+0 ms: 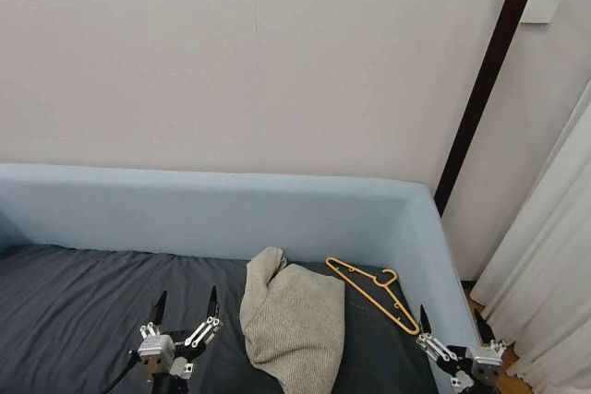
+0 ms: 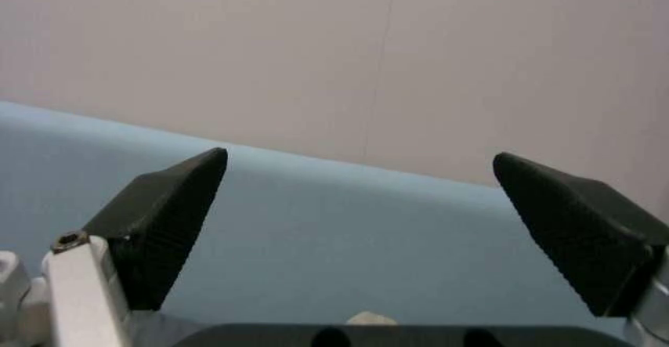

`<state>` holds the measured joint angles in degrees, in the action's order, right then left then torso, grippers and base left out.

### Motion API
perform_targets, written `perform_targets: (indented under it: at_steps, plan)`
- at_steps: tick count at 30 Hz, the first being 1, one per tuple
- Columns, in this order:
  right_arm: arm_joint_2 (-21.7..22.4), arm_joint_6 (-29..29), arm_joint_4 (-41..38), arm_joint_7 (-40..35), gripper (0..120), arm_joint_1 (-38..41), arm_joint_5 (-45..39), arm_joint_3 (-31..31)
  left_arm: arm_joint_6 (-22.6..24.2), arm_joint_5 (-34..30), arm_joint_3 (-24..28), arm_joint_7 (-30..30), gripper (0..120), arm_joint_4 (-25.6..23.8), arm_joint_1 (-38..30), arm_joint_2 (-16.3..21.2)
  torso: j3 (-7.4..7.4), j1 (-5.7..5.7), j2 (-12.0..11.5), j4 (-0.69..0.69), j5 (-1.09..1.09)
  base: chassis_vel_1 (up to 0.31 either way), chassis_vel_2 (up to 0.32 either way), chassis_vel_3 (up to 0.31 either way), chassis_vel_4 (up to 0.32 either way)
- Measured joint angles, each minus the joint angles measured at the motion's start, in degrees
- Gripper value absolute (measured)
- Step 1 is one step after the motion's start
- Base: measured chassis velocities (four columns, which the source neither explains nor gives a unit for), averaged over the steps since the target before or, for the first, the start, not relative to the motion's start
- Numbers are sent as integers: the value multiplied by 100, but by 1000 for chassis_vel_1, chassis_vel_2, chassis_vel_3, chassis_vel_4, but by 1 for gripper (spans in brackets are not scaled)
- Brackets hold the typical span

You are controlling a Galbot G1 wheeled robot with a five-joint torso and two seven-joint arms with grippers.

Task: Pick up the clothes from the sofa and hang them on the clothes hanger.

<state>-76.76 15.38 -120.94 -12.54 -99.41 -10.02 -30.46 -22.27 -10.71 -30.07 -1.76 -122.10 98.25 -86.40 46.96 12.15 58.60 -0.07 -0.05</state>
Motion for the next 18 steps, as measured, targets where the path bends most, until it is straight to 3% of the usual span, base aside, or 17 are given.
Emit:
perform_targets:
  at_steps: [9, 18]
  plan:
    - [17, 77, 27, 144, 100, 9, 81, -15, -151, -8, 8, 267, 100, 25, 17, -27, 0, 0, 0, 0, 0, 0, 0, 0, 0]
    - [13, 339, 98, 512, 100, 56, 130, -58, 813, -404, 179, 256, 100, -195, 55, 361, 0, 0, 0, 0, 0, 0, 0, 0, 0]
